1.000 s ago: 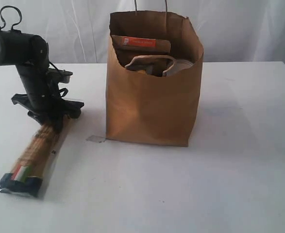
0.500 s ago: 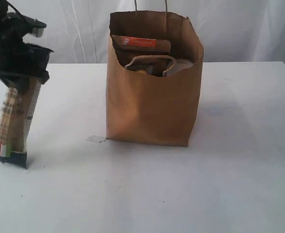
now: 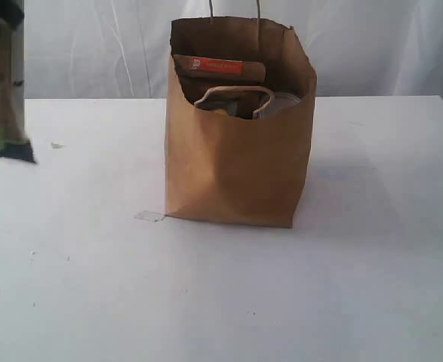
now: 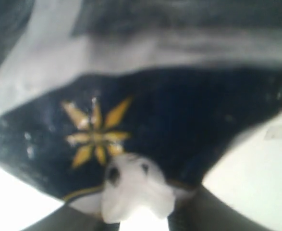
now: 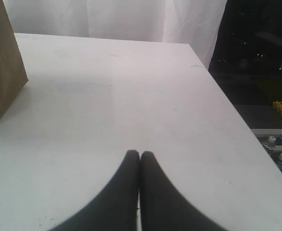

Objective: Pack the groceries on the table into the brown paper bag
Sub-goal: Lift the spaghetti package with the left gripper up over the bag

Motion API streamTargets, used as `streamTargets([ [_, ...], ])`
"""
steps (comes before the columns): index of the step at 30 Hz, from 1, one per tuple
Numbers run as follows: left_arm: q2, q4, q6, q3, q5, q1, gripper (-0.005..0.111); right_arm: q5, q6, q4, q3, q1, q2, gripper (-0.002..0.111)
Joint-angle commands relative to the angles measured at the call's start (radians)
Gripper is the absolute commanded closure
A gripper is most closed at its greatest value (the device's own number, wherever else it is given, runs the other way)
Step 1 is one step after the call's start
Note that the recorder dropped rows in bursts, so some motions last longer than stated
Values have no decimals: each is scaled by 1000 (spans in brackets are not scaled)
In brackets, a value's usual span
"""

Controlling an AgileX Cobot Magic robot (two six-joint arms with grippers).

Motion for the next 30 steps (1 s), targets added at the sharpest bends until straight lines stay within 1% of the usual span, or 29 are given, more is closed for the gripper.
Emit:
streamTargets([
  [1, -37, -245, 1, -113, -128, 2, 107, -10, -5, 0, 1, -4, -6, 108],
  [3, -37, -380, 3, -136, -212, 2, 107, -10, -5, 0, 1, -4, -6, 108],
  [4, -37, -423, 3, -144, -264, 2, 107, -10, -5, 0, 1, -4, -6, 108],
  [7, -37, -456, 3, -173, -409, 2, 107, -10, -5, 0, 1, -4, -6, 108],
  [9, -37, -465, 3, -186, -472, 2, 107, -10, -5, 0, 1, -4, -6, 108],
  [10, -37, -493, 3, -191, -502, 2, 107, -10, -5, 0, 1, -4, -6, 108],
  [12, -35, -579, 3, -191, -524, 2, 107, -10, -5, 0, 1, -4, -6, 108],
  [15, -9, -787, 59, -191, -524, 2, 107, -10, -5, 0, 1, -4, -6, 108],
  [22, 93, -1305, 516, -191, -526, 2, 107, -10, -5, 0, 1, -4, -6, 108],
  [24, 120, -1415, 642, -191, -524, -12, 107, -10, -5, 0, 1, -4, -6, 108],
  [26, 145, -1479, 766, -191, -526, -31, 107, -10, -5, 0, 1, -4, -6, 108],
  [30, 171, -1488, 1008, -191, -555, -110, 107, -10, -5, 0, 1, -4, -6, 108],
])
